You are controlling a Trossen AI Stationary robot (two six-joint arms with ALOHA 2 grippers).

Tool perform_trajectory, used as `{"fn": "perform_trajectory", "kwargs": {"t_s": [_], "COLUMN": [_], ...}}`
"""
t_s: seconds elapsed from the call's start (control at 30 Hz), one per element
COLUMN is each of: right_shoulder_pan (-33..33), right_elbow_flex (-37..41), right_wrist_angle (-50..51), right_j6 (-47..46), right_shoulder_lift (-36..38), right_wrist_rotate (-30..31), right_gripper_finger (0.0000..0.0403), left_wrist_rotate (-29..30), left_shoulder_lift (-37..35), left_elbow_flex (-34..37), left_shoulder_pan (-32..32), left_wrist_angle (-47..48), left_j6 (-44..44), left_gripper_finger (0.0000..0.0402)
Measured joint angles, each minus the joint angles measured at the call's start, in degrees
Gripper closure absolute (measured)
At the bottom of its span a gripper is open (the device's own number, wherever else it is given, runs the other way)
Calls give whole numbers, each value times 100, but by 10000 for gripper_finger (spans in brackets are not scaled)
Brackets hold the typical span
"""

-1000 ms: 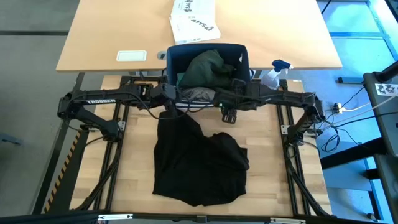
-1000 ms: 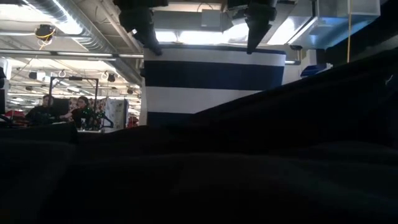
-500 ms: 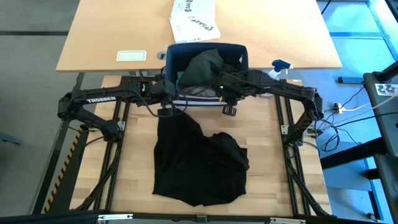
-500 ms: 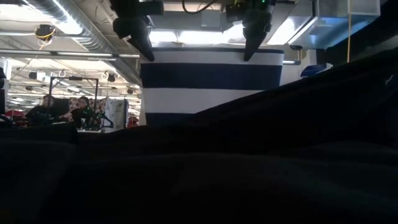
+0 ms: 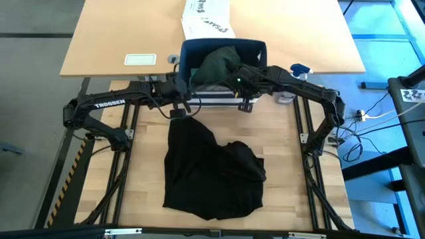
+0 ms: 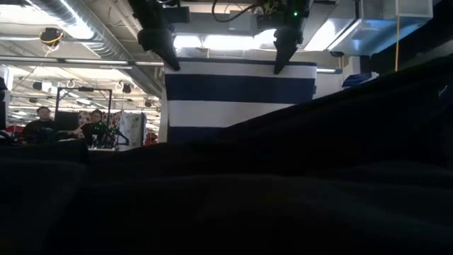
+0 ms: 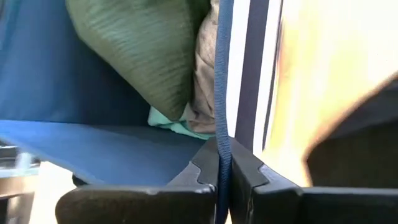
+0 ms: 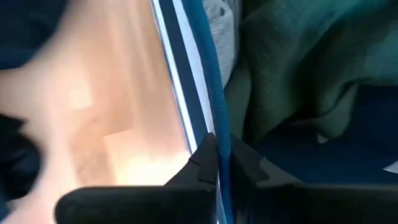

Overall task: Fold Laundry from Bin
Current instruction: Adjust the blue bin

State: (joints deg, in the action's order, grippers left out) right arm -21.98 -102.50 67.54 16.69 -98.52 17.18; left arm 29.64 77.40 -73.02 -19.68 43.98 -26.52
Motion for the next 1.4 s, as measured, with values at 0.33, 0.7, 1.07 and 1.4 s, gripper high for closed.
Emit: {"fn": "perform_trajectory", "kwargs": {"t_s": [0.33, 0.7, 1.07, 1.4], "right_shoulder_pan": [-757, -1318, -1604, -1592], "right_elbow_flex": [0, 28, -6, -8], "right_wrist_angle": [-1296, -2234, -2146, -2401], "right_j6": [613, 807, 758, 757], "right_shoulder_lift": [0, -33, -377, -437], "right_wrist_rotate": [105, -518, -779, -626], "right_gripper_finger": [394, 393, 393, 391], "left_wrist_rotate": [-128, -979, -1338, -1493], "left_shoulder_lift": [1, 375, 803, 805], "left_elbow_flex": [-470, -511, -509, -508], "left_shoulder_pan": [-942, -1926, -2206, -2455], "left_wrist_angle": [-630, -963, -1226, -1272], "left_j6": [-796, -968, -1127, -1249], "left_gripper_finger": [394, 394, 394, 391]}}
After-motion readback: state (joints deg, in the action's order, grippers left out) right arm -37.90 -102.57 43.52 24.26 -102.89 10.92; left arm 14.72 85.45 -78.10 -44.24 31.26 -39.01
